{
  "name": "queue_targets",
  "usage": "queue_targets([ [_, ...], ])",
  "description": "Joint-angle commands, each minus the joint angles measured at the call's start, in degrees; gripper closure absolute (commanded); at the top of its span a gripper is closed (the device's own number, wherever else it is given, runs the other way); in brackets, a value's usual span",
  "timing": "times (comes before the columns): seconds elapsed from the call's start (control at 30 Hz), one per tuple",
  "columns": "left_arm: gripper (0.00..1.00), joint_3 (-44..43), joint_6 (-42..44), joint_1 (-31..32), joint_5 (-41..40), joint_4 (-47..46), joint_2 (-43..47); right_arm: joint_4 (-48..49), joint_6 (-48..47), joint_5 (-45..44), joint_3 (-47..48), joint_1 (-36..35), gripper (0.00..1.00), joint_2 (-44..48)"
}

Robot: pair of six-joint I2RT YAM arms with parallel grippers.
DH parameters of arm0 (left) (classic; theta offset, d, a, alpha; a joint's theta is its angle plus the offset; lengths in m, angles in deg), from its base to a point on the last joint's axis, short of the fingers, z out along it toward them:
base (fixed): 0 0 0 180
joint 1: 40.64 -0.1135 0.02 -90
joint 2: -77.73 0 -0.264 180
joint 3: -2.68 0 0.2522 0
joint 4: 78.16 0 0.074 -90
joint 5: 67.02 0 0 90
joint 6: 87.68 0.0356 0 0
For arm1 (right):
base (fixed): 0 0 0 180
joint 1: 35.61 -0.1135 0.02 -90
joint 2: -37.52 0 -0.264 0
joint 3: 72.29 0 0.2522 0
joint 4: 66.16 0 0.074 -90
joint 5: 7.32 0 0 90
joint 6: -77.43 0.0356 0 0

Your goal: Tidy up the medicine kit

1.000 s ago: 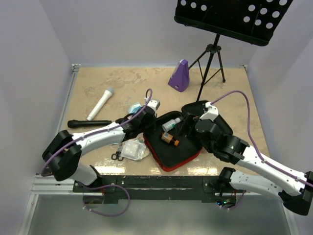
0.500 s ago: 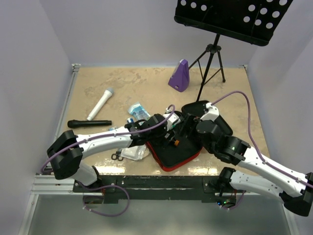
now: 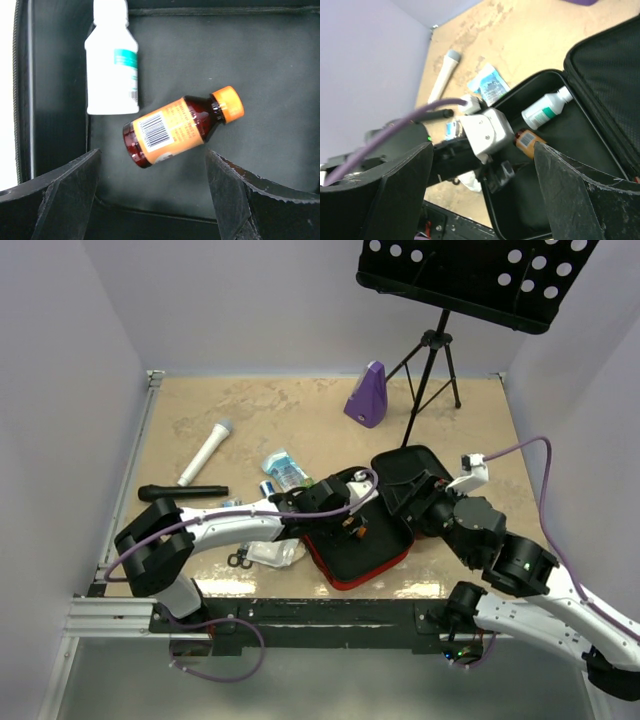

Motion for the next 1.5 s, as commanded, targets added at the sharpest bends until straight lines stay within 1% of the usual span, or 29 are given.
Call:
queue_targets([
  [0.0,0.12,-0.75,4.69,1.33,0.11,-3.40,-0.17,-1.35,0.33,-2.24,3.51,-0.15,0.14,0.36],
  [0.27,0.12,-1.54,6.37,2.91,-2.25,-4.90,-2.89,-1.00,0.68,-2.50,3.42,-0.15,0.14,0.01],
  [0.57,0.13,-5.67,4.79,3.27,-13.58,-5.34,-8.34,-1.35,0.85,-2.94,3.86,-0.15,0.14,-0.25],
  [0.73,0.14,-9.35,2.16,3.18,-17.63,-5.43,-10.80,-1.26,1.12,-2.94,3.60,-0.15,0.14,-0.25],
  [0.77,0.16,-12.06,-0.20,2.74,-18.42,-5.17,-12.20,-1.26,1.29,-2.94,3.51,-0.24,0.14,0.09],
  [0.83,0.18,-13.75,-0.93,2.39,-18.69,-4.73,-13.17,-1.35,1.38,-2.94,3.34,-0.15,0.14,0.27],
  [0.87,0.18,-14.63,-3.28,2.21,-19.22,-4.20,-13.61,-1.44,1.47,-2.85,3.16,-0.15,0.14,0.45],
  [0.93,0.19,-16.21,-4.87,1.95,-20.01,-2.97,-14.14,-1.44,1.56,-2.77,2.90,-0.15,0.14,0.62],
  [1.07,0.20,-17.36,-8.13,1.77,-20.63,-0.07,-11.78,-1.09,1.65,-2.59,2.28,-0.15,0.14,1.06],
  [1.13,0.20,-16.49,-10.49,1.77,-19.84,2.29,-8.89,-0.91,1.65,-2.41,2.02,-0.15,0.14,1.06],
  [1.2,0.22,-13.86,-13.74,1.77,-18.70,3.97,-5.63,-0.82,1.56,-2.33,1.67,-0.15,0.14,1.06],
  [1.3,0.26,-10.17,-21.03,1.77,-16.42,7.39,-2.03,-0.30,1.47,-1.80,0.96,-0.15,0.14,1.33],
  [1.47,0.35,-5.95,-31.49,1.69,-14.39,10.48,0.09,1.02,1.47,-1.18,0.17,-0.15,0.14,1.77],
])
